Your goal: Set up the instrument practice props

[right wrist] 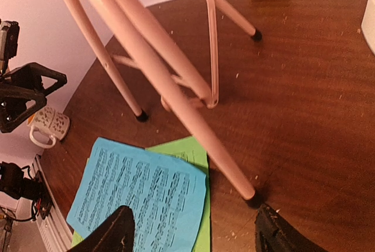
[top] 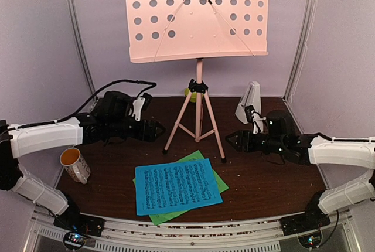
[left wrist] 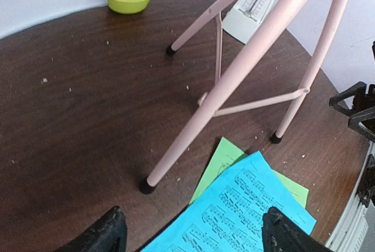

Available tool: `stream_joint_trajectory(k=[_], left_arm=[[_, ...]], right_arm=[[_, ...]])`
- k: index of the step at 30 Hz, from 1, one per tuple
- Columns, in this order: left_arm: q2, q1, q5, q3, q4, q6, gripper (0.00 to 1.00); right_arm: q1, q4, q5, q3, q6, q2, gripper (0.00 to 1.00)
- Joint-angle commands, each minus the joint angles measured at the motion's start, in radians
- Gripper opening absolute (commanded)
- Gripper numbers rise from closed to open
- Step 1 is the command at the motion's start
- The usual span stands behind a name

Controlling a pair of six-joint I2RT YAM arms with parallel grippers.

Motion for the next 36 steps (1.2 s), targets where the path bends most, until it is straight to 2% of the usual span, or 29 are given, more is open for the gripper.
stream_joint_trajectory(k=[1, 5, 10, 16, 25, 31, 36], left_arm=[[-0.04, 0.001, 0.06, -0.144, 0.142, -0.101, 0.81], [-0.053, -0.007, 0.06, -0.248, 0.198, -0.135, 0.78], [-0.033, -0.013, 0.056, -0.289, 0.222, -0.148, 0.78], [-0.017, -0.013, 0.049, -0.341, 0.271, -0.165, 0.78], [-0.007, -0.014, 0.046, -0.331, 0.271, -0.145, 0.77], [0.025, -0.014, 0.048, -0.322, 0.278, -0.141, 0.78], [0.048, -0.014, 0.06, -0.323, 0.304, -0.148, 0.78]], right_arm=[[0.084, 0.037, 0.037, -0.055, 0.103, 0.003, 0.7], [0.146, 0.138, 0.111, -0.089, 0.162, 0.065, 0.65], [0.186, 0.253, 0.154, -0.086, 0.217, 0.205, 0.58], [0.215, 0.299, 0.179, -0.033, 0.238, 0.362, 0.51], [0.227, 0.317, 0.224, 0.033, 0.254, 0.475, 0.44], [0.227, 0.3, 0.246, 0.057, 0.265, 0.512, 0.42], [0.227, 0.284, 0.267, 0.068, 0.268, 0.525, 0.47]])
